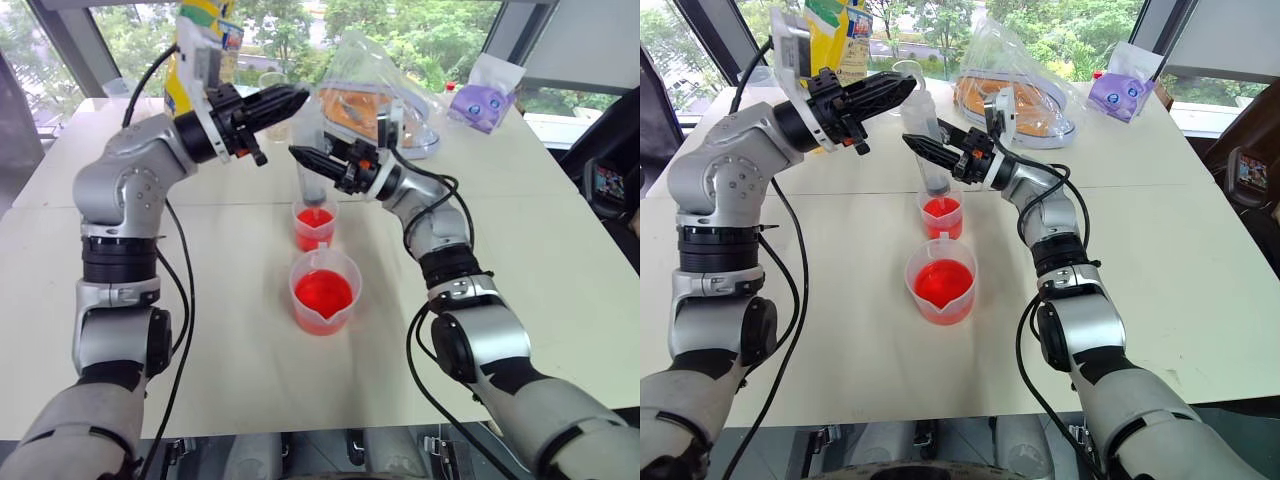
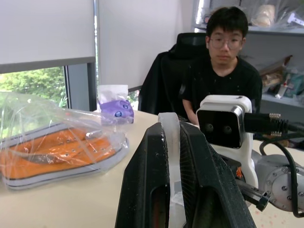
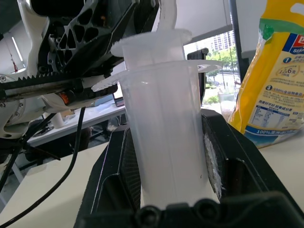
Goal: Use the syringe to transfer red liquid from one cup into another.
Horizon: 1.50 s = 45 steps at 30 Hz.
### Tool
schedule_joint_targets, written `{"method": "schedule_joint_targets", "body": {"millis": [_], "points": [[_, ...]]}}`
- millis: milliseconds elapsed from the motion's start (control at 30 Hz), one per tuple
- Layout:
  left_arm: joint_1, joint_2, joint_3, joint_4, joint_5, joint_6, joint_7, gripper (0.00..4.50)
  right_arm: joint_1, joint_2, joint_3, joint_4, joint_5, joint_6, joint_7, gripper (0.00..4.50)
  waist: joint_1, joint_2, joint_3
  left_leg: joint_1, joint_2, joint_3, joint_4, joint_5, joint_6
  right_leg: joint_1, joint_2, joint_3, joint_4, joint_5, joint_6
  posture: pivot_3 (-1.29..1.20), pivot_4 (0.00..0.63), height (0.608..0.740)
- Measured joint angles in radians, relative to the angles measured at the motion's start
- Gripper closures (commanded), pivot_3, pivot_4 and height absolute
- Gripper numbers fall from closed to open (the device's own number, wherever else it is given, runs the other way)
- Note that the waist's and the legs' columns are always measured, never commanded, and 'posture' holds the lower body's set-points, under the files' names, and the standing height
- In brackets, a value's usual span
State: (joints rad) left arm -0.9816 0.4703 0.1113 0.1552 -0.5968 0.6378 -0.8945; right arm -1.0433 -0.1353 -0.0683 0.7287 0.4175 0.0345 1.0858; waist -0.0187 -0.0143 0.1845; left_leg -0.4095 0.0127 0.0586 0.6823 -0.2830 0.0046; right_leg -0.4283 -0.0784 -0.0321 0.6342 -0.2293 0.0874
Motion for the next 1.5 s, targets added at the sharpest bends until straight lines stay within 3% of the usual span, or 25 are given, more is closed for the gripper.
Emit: {"method": "schedule_joint_targets", "body": {"millis": [500, 633, 833, 867, 1000, 1233, 1500], "points": [[0.003, -0.002, 0.003, -0.005, -0.002, 0.006, 0.002, 4.41, 0.000, 0.000, 0.000, -0.001, 0.000, 0.004, 0.002, 3.09, 0.000, 0.000, 0.000, 0.000, 0.000, 0.000, 0.000, 0.000, 0.001, 0.000, 0.000, 0.000, 0.000, 0.000, 0.000, 0.00, 0.150, 0.740], [-0.016, -0.003, 0.019, -0.002, -0.026, 0.047, 0.002, 3.12, 0.000, 0.000, -0.008, -0.024, 0.002, 0.005, -0.006, 3.09, 0.001, 0.000, 0.000, 0.000, 0.000, 0.000, 0.000, 0.000, 0.001, 0.000, 0.000, 0.000, 0.000, 0.000, 0.000, 0.00, 0.150, 0.740], [-0.026, -0.003, 0.067, 0.002, -0.066, 0.082, 0.052, 0.23, 0.007, 0.024, -0.015, -0.083, 0.012, 0.023, -0.015, 3.09, -0.003, 0.000, 0.000, 0.000, 0.000, 0.000, 0.000, 0.000, 0.001, 0.000, 0.000, 0.000, 0.000, 0.000, 0.000, 0.00, 0.150, 0.740], [-0.026, -0.001, 0.084, 0.000, -0.073, 0.084, 0.062, 0.07, 0.015, 0.029, -0.014, -0.091, 0.012, 0.026, -0.017, 3.09, -0.003, 0.000, 0.000, 0.000, 0.001, 0.000, 0.000, 0.000, 0.001, 0.000, 0.000, 0.000, 0.000, 0.000, 0.000, 0.00, 0.150, 0.740], [0.002, 0.046, 0.145, -0.071, -0.119, 0.112, 0.092, 0.07, 0.051, 0.042, -0.006, -0.098, 0.009, 0.036, -0.020, 3.09, -0.003, 0.000, 0.000, 0.000, 0.001, 0.000, 0.000, 0.000, 0.000, 0.000, -0.001, 0.000, 0.000, 0.000, 0.000, 0.00, 0.150, 0.740], [0.180, 0.177, 0.219, -0.276, -0.240, 0.205, 0.082, 0.07, 0.062, 0.038, -0.007, -0.108, 0.008, 0.047, -0.032, 3.09, -0.002, 0.000, 0.000, 0.000, 0.001, -0.001, -0.001, 0.001, -0.002, 0.000, -0.003, 0.000, 0.000, 0.000, 0.000, 0.00, 0.150, 0.740], [0.387, 0.272, 0.199, -0.400, -0.262, 0.219, 0.016, 0.07, 0.006, -0.018, -0.030, -0.214, 0.030, 0.145, -0.114, 3.09, -0.001, 0.001, 0.000, 0.000, 0.001, -0.002, -0.002, 0.000, -0.002, -0.001, -0.004, 0.000, -0.001, 0.001, -0.002, 0.00, 0.150, 0.740]]}}
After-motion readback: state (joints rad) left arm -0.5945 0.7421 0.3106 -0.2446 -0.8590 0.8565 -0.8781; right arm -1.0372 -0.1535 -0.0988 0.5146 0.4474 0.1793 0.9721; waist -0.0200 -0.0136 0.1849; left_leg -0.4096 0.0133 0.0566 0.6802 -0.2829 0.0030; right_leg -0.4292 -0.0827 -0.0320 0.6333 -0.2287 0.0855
